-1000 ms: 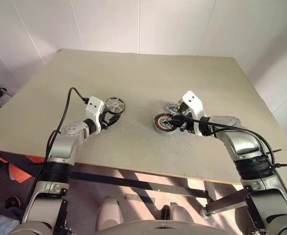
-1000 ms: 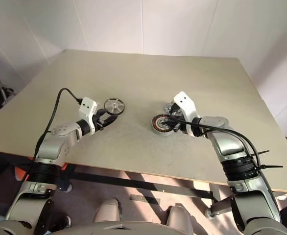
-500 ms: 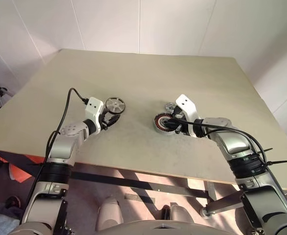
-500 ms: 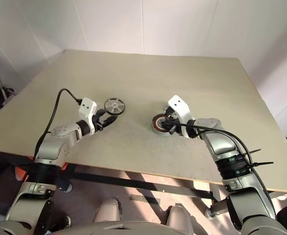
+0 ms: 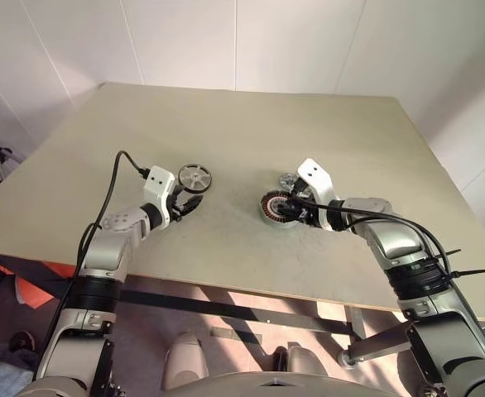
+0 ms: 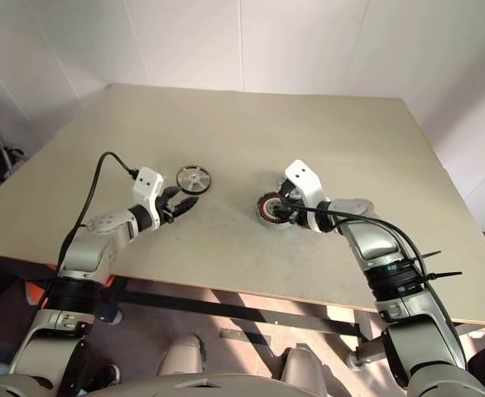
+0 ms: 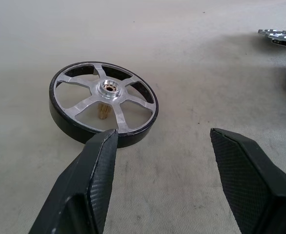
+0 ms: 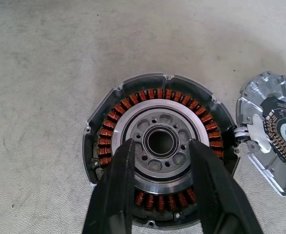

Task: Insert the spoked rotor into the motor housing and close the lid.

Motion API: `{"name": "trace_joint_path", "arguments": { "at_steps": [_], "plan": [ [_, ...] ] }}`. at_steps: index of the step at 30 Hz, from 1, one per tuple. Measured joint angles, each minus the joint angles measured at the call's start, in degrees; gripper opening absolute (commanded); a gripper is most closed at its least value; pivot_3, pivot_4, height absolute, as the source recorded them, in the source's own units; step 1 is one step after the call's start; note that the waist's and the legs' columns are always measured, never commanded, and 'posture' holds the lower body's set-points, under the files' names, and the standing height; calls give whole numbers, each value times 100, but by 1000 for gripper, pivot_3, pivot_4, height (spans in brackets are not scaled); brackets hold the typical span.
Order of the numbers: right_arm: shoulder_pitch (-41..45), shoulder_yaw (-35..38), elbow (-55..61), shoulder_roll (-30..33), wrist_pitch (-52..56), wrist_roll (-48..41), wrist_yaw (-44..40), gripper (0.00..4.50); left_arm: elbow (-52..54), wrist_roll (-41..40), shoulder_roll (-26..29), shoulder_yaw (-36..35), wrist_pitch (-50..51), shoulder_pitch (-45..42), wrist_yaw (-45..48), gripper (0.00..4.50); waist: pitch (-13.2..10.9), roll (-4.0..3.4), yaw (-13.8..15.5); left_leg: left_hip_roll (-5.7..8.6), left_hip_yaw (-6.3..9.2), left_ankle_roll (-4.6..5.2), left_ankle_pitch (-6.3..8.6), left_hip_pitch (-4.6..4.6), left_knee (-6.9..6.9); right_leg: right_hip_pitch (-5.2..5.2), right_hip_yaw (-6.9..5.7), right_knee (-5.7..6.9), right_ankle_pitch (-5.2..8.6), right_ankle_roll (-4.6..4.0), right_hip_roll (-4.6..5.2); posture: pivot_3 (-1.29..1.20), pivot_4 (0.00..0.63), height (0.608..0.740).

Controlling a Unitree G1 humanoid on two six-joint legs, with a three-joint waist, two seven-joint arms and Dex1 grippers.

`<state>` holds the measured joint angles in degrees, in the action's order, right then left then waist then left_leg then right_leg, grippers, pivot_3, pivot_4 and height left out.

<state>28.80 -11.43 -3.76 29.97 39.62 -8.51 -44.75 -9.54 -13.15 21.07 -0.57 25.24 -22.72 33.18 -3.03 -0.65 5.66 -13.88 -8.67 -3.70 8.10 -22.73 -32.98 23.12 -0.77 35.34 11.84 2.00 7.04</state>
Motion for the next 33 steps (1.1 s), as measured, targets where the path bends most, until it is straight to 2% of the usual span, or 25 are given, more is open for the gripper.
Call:
{"name": "trace_joint_path", "arguments": {
  "at_steps": [14, 20, 33],
  "plan": [
    [16, 202, 364, -1, -19, -126, -7, 2678, -8, 2, -48, -29, 4, -1, -86, 3202, 0, 0, 1, 0, 0, 0, 0, -1, 0, 0, 0, 0, 0, 0, 0, 0, 0, 740],
    [184, 566, 633, -37, -68, -372, 23, 2678, -535, -370, -372, -987, 293, -482, -1023, 3202, 1, 2, 0, 0, 0, -3, -2, 3, -2, -1, 2, 5, 0, 0, -1, 0, 0, 740],
    [142, 635, 939, -65, 103, -578, 155, 2678, -1036, -848, -860, -1354, 658, -729, -1357, 3202, 1, 2, 20, 2, 1, -3, -2, -2, -2, -2, 0, -1, -1, 0, 0, 0, 0, 740]
  ]
}}
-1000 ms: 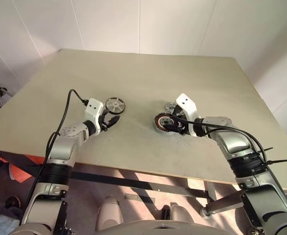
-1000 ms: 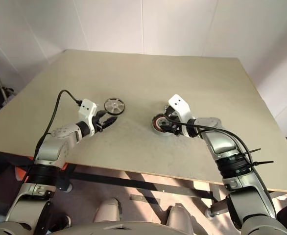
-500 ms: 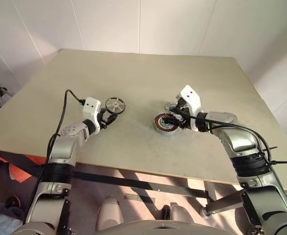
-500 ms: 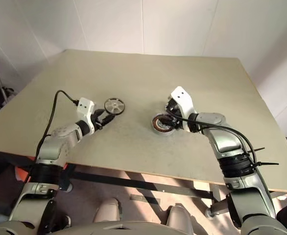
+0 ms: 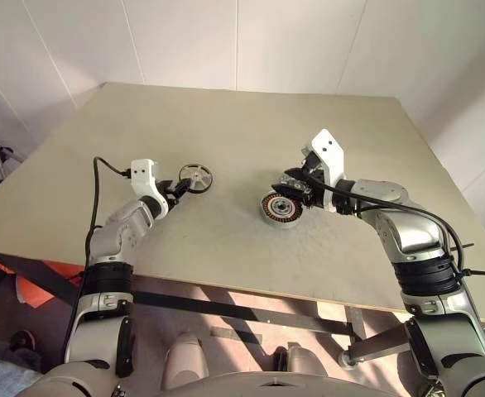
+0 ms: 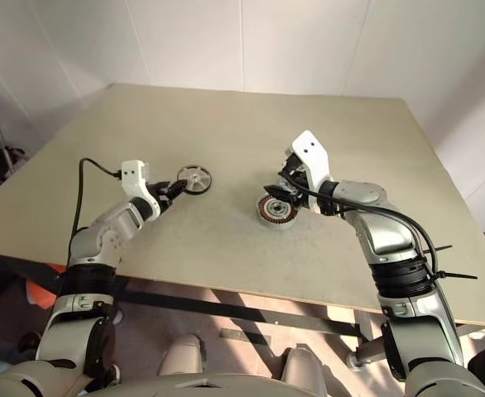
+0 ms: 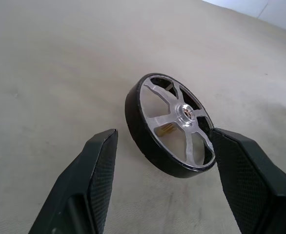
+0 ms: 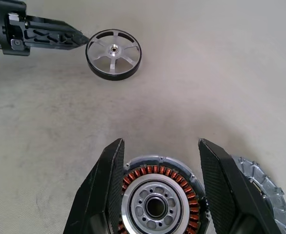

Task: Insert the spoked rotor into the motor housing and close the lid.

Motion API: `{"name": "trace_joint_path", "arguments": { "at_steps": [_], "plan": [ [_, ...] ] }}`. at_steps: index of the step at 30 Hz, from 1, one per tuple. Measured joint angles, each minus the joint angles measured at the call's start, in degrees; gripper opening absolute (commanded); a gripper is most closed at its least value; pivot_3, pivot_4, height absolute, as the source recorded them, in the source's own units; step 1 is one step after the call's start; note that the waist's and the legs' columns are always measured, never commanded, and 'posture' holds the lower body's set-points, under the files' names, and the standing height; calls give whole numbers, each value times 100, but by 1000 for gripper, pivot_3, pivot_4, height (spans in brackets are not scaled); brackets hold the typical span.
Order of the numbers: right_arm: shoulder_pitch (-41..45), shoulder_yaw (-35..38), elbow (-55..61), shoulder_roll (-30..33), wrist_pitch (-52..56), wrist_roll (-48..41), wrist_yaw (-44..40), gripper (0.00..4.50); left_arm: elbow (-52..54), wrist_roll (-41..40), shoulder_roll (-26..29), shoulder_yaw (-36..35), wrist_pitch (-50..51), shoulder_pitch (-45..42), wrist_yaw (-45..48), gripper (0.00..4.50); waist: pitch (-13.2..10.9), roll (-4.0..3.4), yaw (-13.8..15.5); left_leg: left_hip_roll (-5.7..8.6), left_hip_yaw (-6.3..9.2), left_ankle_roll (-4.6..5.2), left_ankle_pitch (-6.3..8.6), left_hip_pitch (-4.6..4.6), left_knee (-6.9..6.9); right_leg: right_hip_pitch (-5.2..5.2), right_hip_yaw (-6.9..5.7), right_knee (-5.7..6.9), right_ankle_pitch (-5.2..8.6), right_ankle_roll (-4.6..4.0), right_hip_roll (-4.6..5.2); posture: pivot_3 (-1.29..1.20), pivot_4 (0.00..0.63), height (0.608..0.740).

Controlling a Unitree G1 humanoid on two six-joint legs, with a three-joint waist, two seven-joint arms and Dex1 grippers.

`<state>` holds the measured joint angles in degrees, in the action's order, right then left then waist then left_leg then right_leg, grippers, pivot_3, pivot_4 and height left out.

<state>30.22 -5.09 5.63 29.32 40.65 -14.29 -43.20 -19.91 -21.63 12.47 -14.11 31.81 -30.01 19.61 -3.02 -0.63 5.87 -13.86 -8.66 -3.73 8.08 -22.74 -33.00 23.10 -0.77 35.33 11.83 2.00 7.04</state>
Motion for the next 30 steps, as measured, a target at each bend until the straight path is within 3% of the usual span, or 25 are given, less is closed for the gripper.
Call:
{"name": "trace_joint_path", "arguments": {
  "at_steps": [14, 22, 30],
  "plan": [
    [92, 156, 2, -11, 123, -129, 331, 2678, -1449, -888, -350, -950, 334, -998, -276, 3202, -1, 1, 19, 1, 1, -1, -1, -4, 0, 0, -2, -5, 0, 0, 1, 0, 0, 740],
    [186, 208, 0, -11, 128, -147, 493, 2719, -1756, -1292, -393, -1189, 565, -1195, -203, 607, 0, 4, 29, 2, 3, -6, -3, -8, 2, -3, -7, -12, -1, 0, 2, 0, 0, 740],
    [286, 278, -420, 324, 38, 75, 664, 2719, -1344, -1736, -471, -1180, 1356, -1115, -4, 427, -1, 4, 56, 7, 2, -18, -10, -8, 1, -11, -7, -18, -1, 0, 7, 0, 0, 740]
  ]
}}
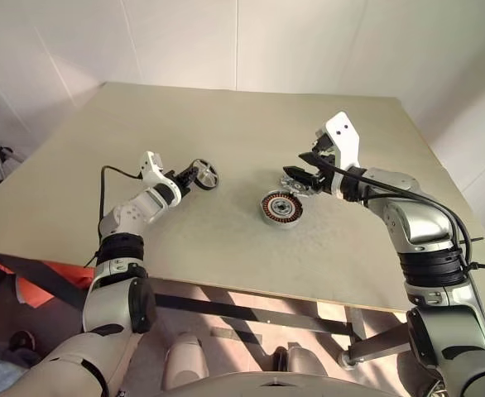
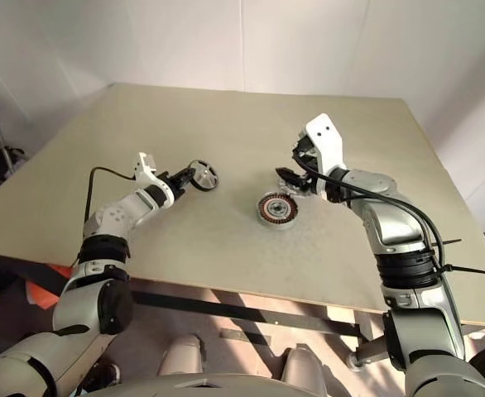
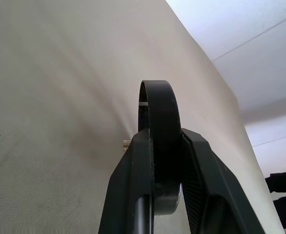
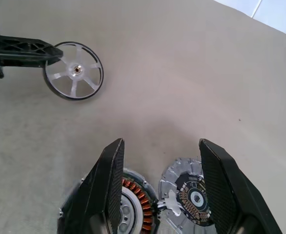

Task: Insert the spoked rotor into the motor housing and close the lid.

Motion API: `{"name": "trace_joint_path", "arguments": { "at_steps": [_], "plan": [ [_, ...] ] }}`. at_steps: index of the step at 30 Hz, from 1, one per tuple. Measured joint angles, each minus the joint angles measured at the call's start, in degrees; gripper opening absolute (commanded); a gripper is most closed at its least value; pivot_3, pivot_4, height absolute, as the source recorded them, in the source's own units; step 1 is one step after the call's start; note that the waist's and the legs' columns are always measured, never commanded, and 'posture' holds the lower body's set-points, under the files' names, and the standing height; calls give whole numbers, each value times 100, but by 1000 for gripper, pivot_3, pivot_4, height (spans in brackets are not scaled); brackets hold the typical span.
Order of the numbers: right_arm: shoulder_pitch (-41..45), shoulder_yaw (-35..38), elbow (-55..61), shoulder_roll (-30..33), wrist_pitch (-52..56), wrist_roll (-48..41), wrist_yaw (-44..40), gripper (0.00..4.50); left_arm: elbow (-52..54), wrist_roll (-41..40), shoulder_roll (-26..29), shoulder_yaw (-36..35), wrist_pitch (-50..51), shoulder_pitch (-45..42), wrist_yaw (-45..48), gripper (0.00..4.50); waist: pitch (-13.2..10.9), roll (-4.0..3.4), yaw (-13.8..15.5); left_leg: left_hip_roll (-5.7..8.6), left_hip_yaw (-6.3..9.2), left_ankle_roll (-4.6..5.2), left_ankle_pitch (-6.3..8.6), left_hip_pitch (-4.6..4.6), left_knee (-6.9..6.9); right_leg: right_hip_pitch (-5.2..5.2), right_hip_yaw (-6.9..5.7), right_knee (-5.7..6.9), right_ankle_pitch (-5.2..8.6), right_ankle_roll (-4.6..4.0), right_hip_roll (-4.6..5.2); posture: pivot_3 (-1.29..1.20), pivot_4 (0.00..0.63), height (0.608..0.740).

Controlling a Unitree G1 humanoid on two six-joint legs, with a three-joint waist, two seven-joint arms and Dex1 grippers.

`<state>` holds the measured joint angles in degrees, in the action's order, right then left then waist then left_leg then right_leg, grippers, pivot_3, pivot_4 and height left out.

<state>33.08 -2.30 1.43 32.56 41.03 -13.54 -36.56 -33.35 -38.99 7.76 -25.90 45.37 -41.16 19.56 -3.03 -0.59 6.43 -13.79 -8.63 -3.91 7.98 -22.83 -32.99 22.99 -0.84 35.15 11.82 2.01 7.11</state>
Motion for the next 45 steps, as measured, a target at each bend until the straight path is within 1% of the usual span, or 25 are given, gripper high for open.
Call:
{"name": "trace_joint_path", "arguments": {
  "at_steps": [4, 7, 10, 12, 15, 20, 23, 31, 36, 37, 41, 45],
  "plan": [
    [-1, -18, -804, 460, -312, 441, 53, 2719, 545, -666, -282, -11, 857, 84, 179, 427, -1, 2, 115, 0, 0, 0, 0, -14, -1, 1, -7, -10, -1, -1, 1, 0, 0, 740],
    [-5, -22, -1287, 605, -501, 694, 163, 2719, 770, -1053, -484, -55, 1332, 77, 140, 427, -2, 1, 90, -1, 0, 2, 1, -14, 1, 5, -8, -11, -1, -1, 0, 0, 0, 740],
    [11, -21, -1671, 661, -609, 930, 353, 2719, 763, -1362, -824, -39, 1802, 60, 114, 427, -2, 1, 80, -1, -1, 3, 1, -17, 0, 5, -8, -17, -1, -1, 0, 0, 0, 740],
    [50, -21, -1810, 658, -632, 1034, 453, 2719, 629, -1373, -1026, 96, 1974, -35, 116, 427, -3, 0, 80, 0, -1, 4, 2, -18, -1, 5, -8, -17, -1, 0, 0, 0, 0, 740],
    [121, -17, -1831, 634, -676, 1101, 531, 2719, 60, -1360, -1205, 216, 2006, -360, 188, 427, -3, 0, 84, 0, -1, 5, 2, -16, -2, 4, -7, -18, -3, 4, 0, 0, 0, 740],
    [106, 4, -1792, 623, -666, 1113, 565, 2719, -973, -1146, -1203, 289, 1750, -668, 504, 427, -2, -1, 77, 0, -1, 10, 5, -18, 0, 3, -8, -29, -5, 7, 0, 0, 0, 740],
    [62, 50, -1669, 622, -625, 1112, 590, 2719, -1404, -965, -1180, 295, 1533, -750, 601, 427, -3, -1, 89, 3, -1, 18, 9, -24, -1, 3, -8, -34, -6, 6, 2, 0, 0, 740],
    [8, 153, -1610, 622, -549, 1112, 644, 2719, -1926, -626, -1182, 374, 1326, -946, 917, 427, -3, -2, 97, 5, -1, 28, 15, -22, -2, -1, -11, -35, -6, 6, 7, 0, 0, 740],
    [8, 156, -1611, 615, -552, 1112, 662, 2719, -2016, -448, -1133, 428, 1313, -974, 1056, 427, -3, -2, 95, 5, -1, 29, 16, -22, -2, -1, -11, -35, -6, 6, 7, 0, 0, 740],
    [8, 159, -1611, 602, -553, 1112, 668, 2719, -2006, -384, -1111, 501, 1300, -974, 1108, 1157, -3, -2, 94, 5, -1, 29, 16, -21, -2, -1, -12, -35, -6, 6, 7, 0, 0, 740],
    [27, 158, -1612, 532, -561, 1112, 677, 2719, -1960, -245, -1125, 603, 1123, -974, 1221, 2402, -3, -2, 96, 6, -1, 32, 17, -22, -2, -2, -13, -34, -6, 6, 9, 0, 0, 740],
    [75, 158, -1615, 529, -584, 1115, 688, 2719, -1761, -244, -1035, 578, 1077, -972, 1285, 2402, -3, -3, 94, 5, -1, 32, 17, -21, -2, -2, -13, -33, -6, 6, 9, 0, 0, 740]
  ]
}}
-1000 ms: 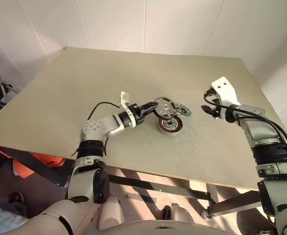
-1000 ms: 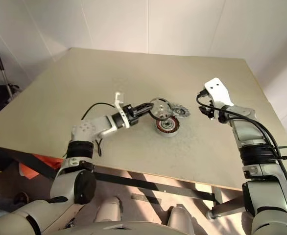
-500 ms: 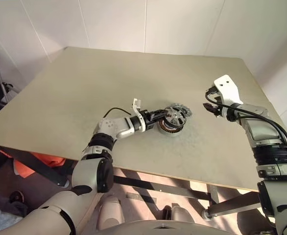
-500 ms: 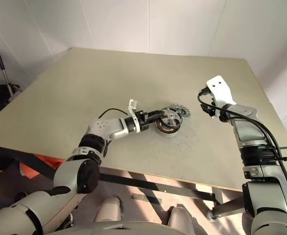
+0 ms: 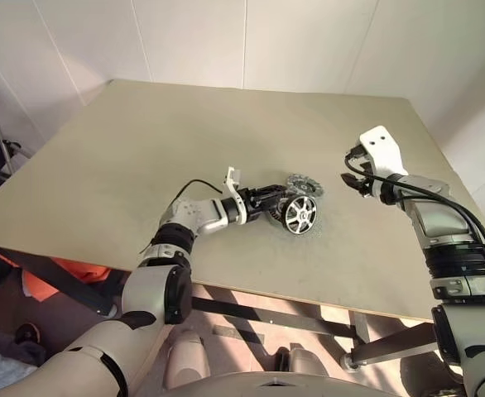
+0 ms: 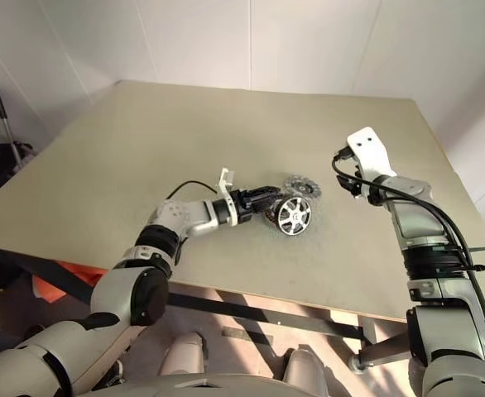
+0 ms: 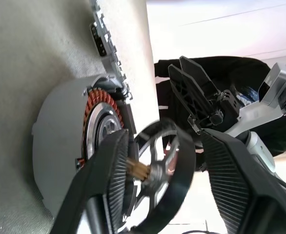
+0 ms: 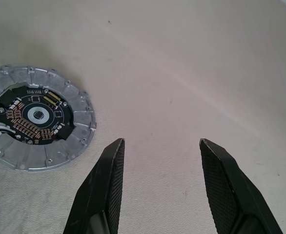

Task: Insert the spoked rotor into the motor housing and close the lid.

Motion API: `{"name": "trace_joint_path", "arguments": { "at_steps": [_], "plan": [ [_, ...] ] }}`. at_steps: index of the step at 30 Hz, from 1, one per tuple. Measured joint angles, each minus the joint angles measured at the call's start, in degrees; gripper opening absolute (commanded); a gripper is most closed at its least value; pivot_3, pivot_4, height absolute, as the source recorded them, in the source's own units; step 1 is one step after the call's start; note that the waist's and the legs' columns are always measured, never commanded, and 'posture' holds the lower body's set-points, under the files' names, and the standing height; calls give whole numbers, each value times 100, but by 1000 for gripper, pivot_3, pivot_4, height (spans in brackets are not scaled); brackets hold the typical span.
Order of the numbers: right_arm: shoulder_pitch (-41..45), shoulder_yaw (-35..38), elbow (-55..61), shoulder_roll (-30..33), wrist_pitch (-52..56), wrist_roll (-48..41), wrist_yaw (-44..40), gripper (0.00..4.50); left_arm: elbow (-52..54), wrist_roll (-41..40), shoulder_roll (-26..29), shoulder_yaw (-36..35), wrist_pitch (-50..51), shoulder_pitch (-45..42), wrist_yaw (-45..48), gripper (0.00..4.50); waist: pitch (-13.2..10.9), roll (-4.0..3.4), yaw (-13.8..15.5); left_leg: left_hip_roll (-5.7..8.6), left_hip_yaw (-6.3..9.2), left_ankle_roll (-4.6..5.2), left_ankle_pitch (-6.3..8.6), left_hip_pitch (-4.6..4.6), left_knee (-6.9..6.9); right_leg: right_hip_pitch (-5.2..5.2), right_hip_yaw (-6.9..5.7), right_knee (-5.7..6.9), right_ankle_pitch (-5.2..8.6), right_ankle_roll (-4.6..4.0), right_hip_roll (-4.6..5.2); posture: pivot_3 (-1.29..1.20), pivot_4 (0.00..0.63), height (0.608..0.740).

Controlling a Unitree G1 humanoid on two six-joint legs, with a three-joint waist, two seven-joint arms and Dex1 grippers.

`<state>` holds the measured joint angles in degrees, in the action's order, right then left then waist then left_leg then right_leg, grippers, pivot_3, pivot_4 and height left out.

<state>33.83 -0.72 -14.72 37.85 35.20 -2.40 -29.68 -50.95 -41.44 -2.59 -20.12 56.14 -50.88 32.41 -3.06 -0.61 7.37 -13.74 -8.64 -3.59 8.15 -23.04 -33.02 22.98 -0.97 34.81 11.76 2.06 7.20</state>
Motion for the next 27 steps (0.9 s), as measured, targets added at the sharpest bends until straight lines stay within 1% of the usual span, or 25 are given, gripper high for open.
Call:
{"name": "trace_joint_path", "arguments": {
  "at_steps": [9, 14, 17, 19, 22, 24, 26, 27],
  "plan": [
    [-7, -1, 21, -12, -67, -4, -122, 2719, 976, -120, 311, -119, 86, 59, 34, 2402, 0, -1, -3, -1, 0, -1, 0, -2, 0, 0, -3, 0, 0, 0, 1, 0, 0, 740],
    [-759, 2, 1148, 425, -288, -204, -911, 2719, 2116, -299, 629, -178, 367, 511, -94, 2402, 0, -2, 11, -4, 0, 1, 1, -3, 4, -2, -9, -7, 1, 0, 0, 0, 0, 740],
    [-1306, 25, 1932, 735, -281, -342, -1306, 2719, 2578, -382, 817, -241, 516, 947, -253, 2402, -1, -3, 7, -4, 0, 15, 10, 2, 1, -7, -7, -7, 1, 0, 0, 0, 0, 740],
    [-1508, 75, 2302, 821, -245, -459, -1446, 2719, 2746, -419, 893, -314, 577, 1157, -328, 2402, -1, -3, 0, -5, 0, 15, 10, 12, 1, -15, -7, -5, 1, 1, 0, 0, 0, 740],
    [-1601, 99, 2650, 843, -145, -577, -1517, 2719, 2925, -480, 968, -391, 634, 1351, -450, 2402, -1, -3, -15, -5, 0, 14, 10, 35, 1, -35, -5, -4, 2, 2, 0, 0, 0, 740],
    [-1549, 70, 2732, 714, -47, -606, -1487, 2719, 3034, -504, 962, -406, 636, 1416, -515, 2402, -1, -3, -25, -5, 0, 14, 10, 57, 1, -54, -5, -5, 3, 4, 0, 0, 0, 740],
    [-1505, -27, 2796, 575, 31, -634, -1449, 2719, 3083, -512, 940, -407, 632, 1426, -556, 2402, -1, -3, -27, -5, 0, 13, 10, 67, 3, -62, -4, -5, 22, 36, 0, 0, 0, 740],
    [-1466, -80, 2817, 494, 54, -656, -1438, 2719, 3108, -522, 919, -406, 627, 1426, -574, 2402, -1, -4, -27, -5, 0, 13, 10, 67, 3, -61, -4, -5, 23, 36, 0, 0, 0, 740]
  ]
}}
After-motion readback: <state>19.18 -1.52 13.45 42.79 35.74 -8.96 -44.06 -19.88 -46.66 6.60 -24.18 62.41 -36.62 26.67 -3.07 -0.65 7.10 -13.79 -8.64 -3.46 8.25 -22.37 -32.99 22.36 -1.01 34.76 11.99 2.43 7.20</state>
